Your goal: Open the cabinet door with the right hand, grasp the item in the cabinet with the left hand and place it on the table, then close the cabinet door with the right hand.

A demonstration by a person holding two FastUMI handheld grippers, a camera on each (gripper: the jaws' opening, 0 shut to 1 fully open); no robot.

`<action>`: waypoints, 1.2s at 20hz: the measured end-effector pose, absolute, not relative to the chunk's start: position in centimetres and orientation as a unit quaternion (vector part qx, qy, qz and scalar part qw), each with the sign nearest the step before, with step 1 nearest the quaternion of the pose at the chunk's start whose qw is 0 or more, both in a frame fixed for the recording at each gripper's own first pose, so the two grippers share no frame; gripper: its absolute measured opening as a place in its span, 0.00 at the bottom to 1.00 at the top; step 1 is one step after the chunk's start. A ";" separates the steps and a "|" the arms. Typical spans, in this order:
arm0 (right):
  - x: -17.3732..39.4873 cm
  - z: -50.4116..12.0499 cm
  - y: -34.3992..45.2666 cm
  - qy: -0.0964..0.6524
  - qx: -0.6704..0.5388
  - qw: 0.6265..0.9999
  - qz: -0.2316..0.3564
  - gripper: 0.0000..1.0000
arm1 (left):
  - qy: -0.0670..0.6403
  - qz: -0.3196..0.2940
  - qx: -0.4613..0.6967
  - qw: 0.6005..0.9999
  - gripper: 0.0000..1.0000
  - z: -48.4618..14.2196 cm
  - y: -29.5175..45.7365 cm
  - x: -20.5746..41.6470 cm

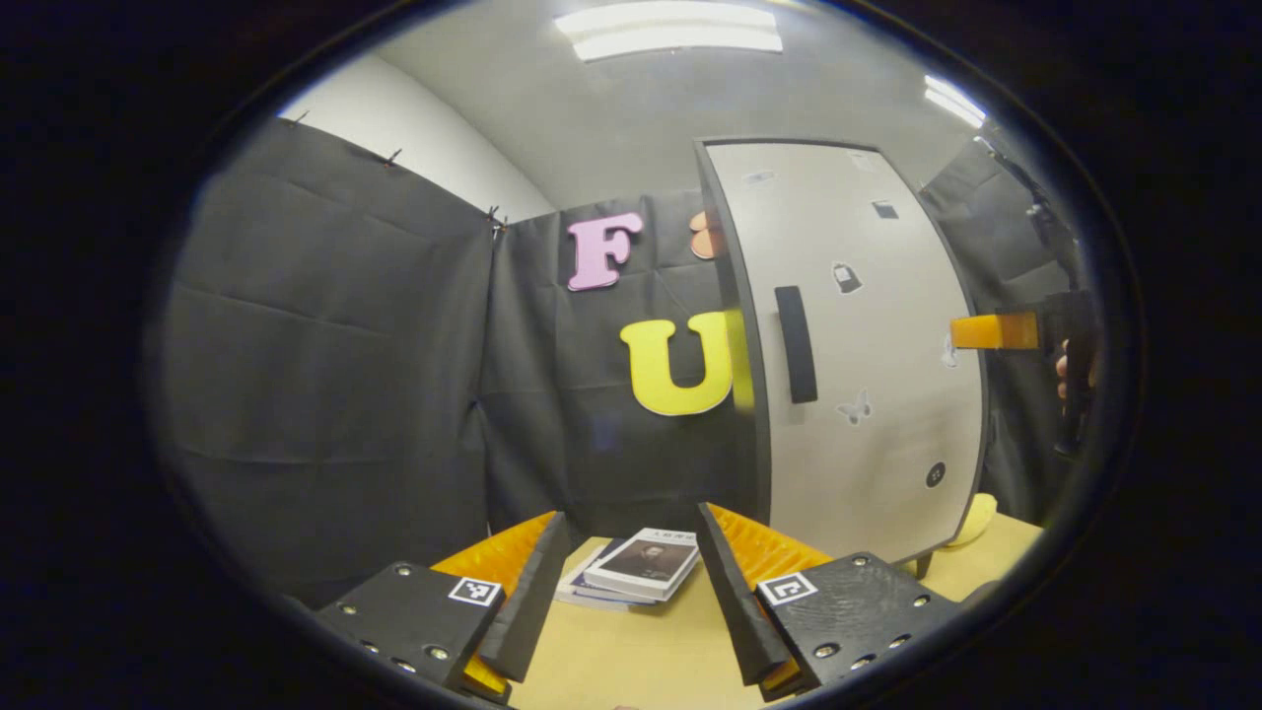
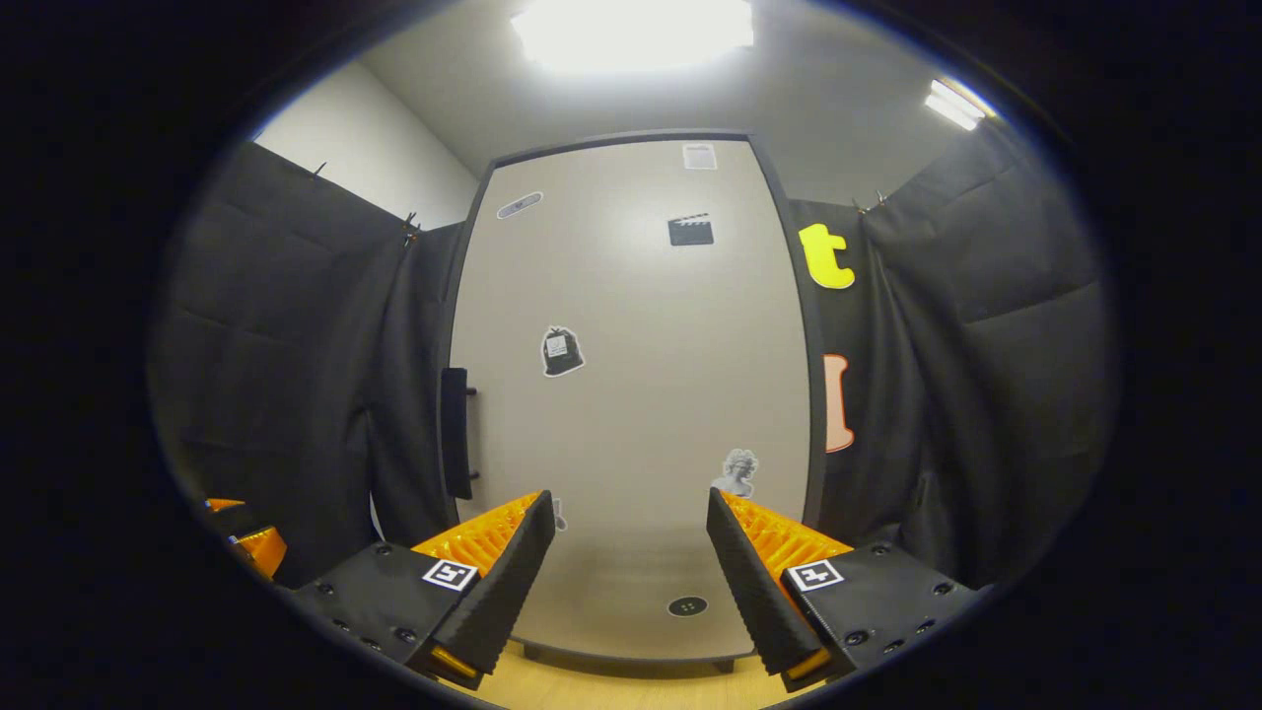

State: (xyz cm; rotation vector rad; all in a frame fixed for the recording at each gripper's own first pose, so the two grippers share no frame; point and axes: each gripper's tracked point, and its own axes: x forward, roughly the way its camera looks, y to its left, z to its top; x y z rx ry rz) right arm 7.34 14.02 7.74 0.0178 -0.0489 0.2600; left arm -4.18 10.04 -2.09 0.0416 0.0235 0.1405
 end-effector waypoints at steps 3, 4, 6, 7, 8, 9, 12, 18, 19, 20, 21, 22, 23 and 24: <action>8.5 8.6 16.9 -0.028 0.008 0.989 0.147 0.98 | 0.018 0.085 0.021 0.996 0.79 -2.5 11.9 -4.7; 8.8 8.7 17.8 -0.028 0.009 0.988 0.152 0.98 | 0.020 0.090 0.021 0.996 0.79 -2.8 12.5 -4.8; 9.3 9.1 19.7 -0.028 0.013 0.986 0.163 0.98 | 0.024 0.099 0.023 0.995 0.79 -3.1 13.8 -5.2; 9.5 9.2 20.6 -0.027 0.015 0.986 0.167 0.98 | 0.026 0.103 0.024 0.994 0.79 -3.2 14.4 -5.3; 9.8 9.2 21.4 -0.026 0.015 0.985 0.170 0.98 | 0.028 0.106 0.024 0.994 0.79 -3.4 14.9 -5.4; 10.0 9.2 22.2 -0.025 0.016 0.984 0.173 0.98 | 0.029 0.110 0.024 0.993 0.79 -3.5 15.3 -5.5; 10.6 9.2 24.5 -0.024 0.016 0.983 0.183 0.98 | 0.034 0.116 0.025 0.992 0.79 -4.1 16.5 -5.8; 12.0 9.0 28.5 -0.020 0.013 0.982 0.190 0.98 | 0.043 0.126 0.019 0.991 0.79 -5.2 18.8 -6.2; 12.4 8.8 29.1 -0.018 0.013 0.981 0.190 0.98 | 0.043 0.128 0.017 0.991 0.79 -5.4 19.1 -6.2; 12.8 8.5 29.7 -0.013 0.013 0.981 0.191 0.98 | 0.044 0.130 0.016 0.990 0.79 -5.5 19.3 -6.3; 13.3 8.2 30.2 -0.008 0.012 0.982 0.190 0.96 | 0.045 0.131 0.015 0.990 0.79 -5.6 19.6 -6.4; 13.7 7.9 30.8 -0.002 0.011 0.982 0.190 0.98 | 0.047 0.131 0.013 0.990 0.79 -5.8 19.7 -6.5; 14.3 7.6 31.3 0.004 0.008 0.983 0.185 0.98 | 0.048 0.130 0.012 0.990 0.79 -5.9 19.8 -6.6; 14.7 7.2 31.6 0.010 0.005 0.983 0.181 0.91 | 0.049 0.130 0.010 0.990 0.79 -6.1 19.9 -6.5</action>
